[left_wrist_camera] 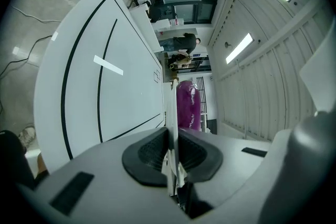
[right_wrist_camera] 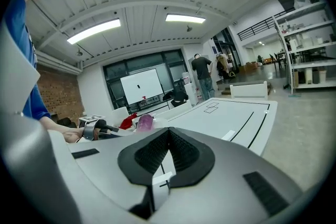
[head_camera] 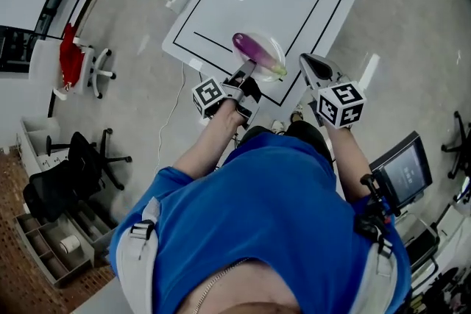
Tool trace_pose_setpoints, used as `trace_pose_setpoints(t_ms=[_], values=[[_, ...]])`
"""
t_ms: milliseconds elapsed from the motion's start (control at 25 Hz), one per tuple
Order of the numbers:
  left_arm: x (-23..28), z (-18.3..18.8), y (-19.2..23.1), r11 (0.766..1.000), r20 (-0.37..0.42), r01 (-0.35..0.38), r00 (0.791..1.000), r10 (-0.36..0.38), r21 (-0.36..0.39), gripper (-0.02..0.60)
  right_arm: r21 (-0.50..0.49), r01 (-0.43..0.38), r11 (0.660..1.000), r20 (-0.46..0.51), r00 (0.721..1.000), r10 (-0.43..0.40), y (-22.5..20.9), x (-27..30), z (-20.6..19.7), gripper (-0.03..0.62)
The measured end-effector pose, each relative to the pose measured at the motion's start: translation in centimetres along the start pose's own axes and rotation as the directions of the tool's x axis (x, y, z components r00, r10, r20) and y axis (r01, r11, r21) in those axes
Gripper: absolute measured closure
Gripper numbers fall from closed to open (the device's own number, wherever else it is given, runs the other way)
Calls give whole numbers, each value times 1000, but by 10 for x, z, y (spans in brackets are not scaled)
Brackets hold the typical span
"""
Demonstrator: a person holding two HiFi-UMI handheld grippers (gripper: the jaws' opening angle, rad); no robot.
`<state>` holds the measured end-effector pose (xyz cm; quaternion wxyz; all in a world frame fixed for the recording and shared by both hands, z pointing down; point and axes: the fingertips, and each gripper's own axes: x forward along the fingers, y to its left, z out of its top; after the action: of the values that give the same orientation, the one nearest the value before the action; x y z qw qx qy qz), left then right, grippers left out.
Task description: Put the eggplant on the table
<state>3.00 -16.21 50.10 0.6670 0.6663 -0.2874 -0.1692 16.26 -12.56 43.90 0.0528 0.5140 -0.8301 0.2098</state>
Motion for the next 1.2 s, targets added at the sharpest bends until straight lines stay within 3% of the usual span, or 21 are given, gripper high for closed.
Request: trace_pose_setpoints(t_ms=[400, 640, 1200], values=[[10, 15, 6, 999, 78, -44, 996, 45, -12, 549, -18, -78, 997, -43, 996, 77, -11, 24, 12, 592], [73, 48, 23, 994, 125, -98, 987, 102, -38, 550, 4, -129, 992, -83, 988, 129, -73, 79, 23, 592], [54, 40, 49, 985, 138, -161, 976, 169, -66, 549, 36, -146, 989, -157, 976, 150, -62, 76, -2, 592]])
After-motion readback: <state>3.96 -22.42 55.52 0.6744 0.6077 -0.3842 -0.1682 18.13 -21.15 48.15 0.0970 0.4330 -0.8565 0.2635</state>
